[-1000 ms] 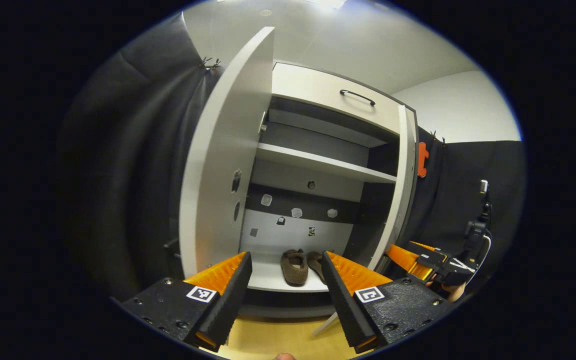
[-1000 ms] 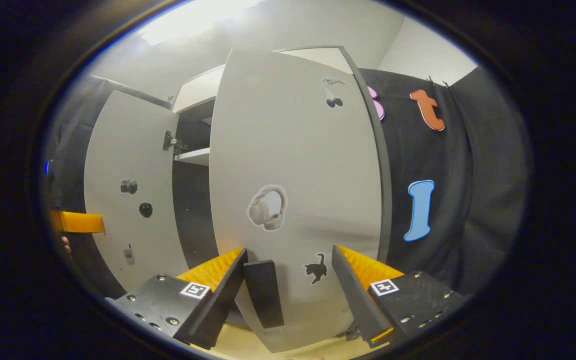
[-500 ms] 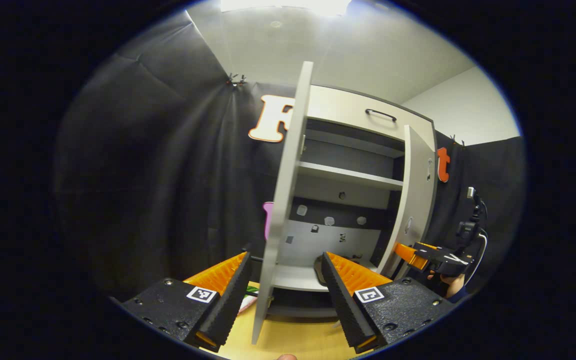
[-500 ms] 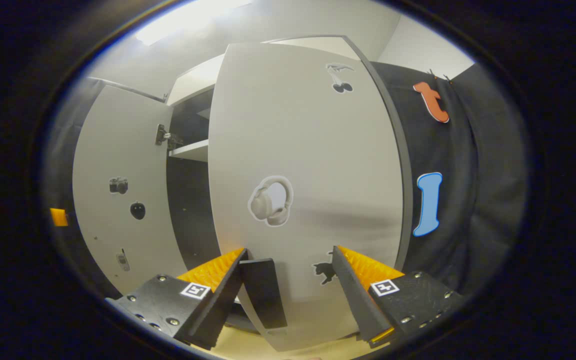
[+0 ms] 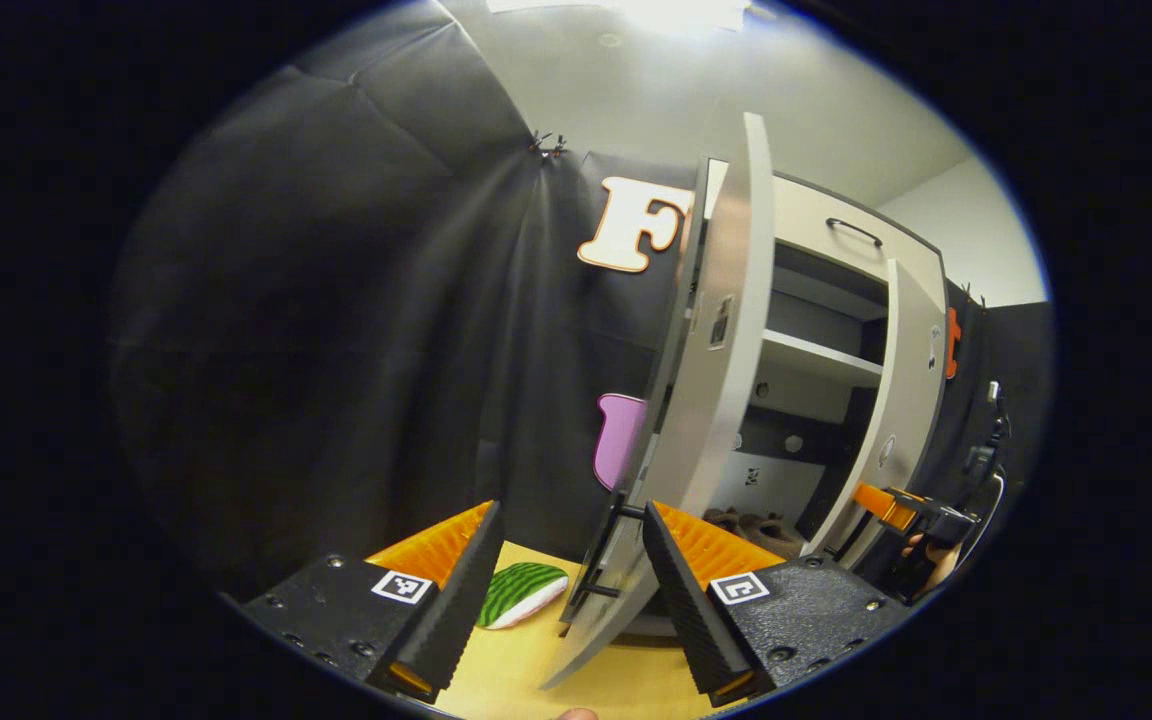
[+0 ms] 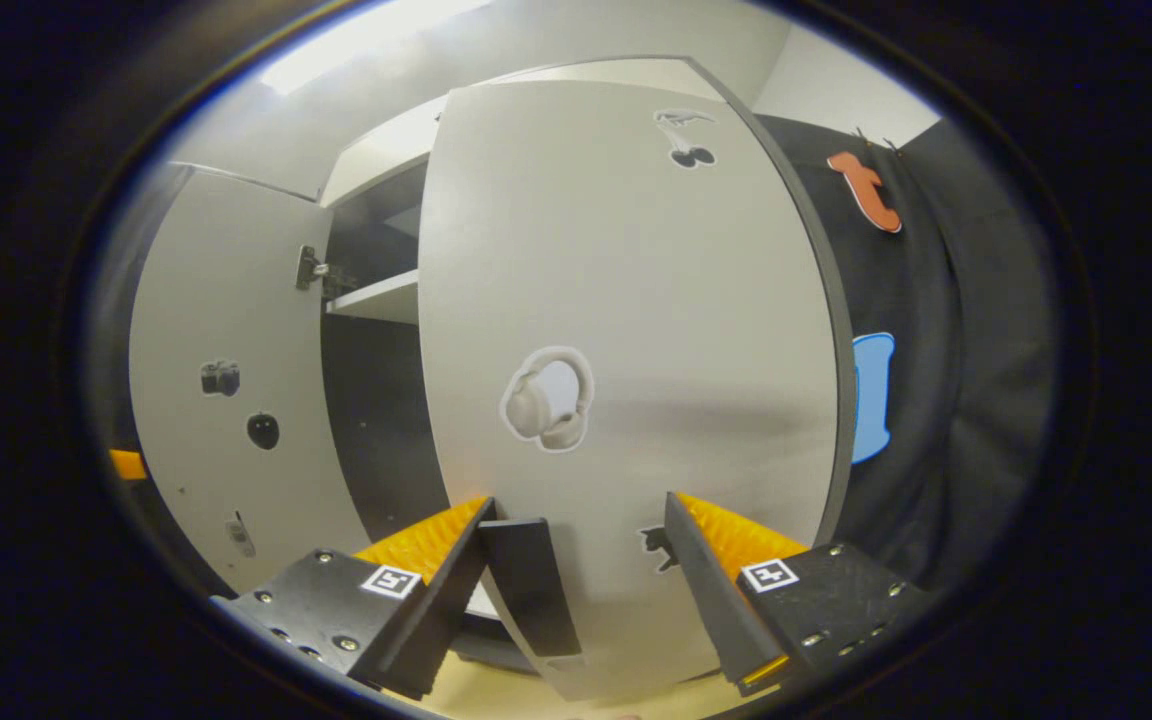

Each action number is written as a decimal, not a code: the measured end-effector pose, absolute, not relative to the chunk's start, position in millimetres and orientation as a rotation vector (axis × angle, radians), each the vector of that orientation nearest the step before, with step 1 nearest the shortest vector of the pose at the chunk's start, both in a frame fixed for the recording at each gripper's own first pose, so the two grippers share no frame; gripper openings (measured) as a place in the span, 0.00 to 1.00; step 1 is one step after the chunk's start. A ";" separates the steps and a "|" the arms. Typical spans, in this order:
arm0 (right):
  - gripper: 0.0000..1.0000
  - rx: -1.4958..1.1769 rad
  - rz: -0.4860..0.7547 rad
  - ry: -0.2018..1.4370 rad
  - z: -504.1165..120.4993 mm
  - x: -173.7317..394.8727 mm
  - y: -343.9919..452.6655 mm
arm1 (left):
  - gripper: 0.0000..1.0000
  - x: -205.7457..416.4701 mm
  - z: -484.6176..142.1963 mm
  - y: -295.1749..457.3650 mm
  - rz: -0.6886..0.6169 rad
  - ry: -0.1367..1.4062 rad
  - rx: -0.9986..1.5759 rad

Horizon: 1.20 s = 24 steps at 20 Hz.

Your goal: Grab one shoe with the right hand and put it into the shoe cabinet, grab the other shoe with the left hand and put it into the shoe cabinet; then close the right door with the right hand and the left door with the left hand.

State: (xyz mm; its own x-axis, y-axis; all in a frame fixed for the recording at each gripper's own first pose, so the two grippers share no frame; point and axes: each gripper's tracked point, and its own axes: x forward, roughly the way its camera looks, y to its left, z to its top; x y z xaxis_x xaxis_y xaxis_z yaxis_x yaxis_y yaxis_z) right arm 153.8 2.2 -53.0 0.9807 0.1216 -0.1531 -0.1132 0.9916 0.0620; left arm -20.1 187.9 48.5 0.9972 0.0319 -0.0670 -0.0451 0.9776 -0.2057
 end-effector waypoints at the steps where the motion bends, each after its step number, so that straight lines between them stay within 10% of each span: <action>1: 1.00 0.053 0.118 0.158 -54.3 154.2 3.5 | 0.82 -14.7 45.5 190.1 0.036 0.063 -0.211; 24: 0.97 0.024 0.045 0.122 -55.9 146.7 10.6 | 0.84 3.9 42.2 163.0 -0.209 0.103 -0.116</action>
State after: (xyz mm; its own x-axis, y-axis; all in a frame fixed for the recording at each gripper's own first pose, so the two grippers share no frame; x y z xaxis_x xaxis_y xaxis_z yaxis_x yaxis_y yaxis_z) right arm 146.7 10.6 -55.9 0.9916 0.0459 -0.1212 -0.0430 0.9987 0.0269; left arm 3.9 163.0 42.2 0.9730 -0.2125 -0.0897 0.2006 0.9716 -0.1256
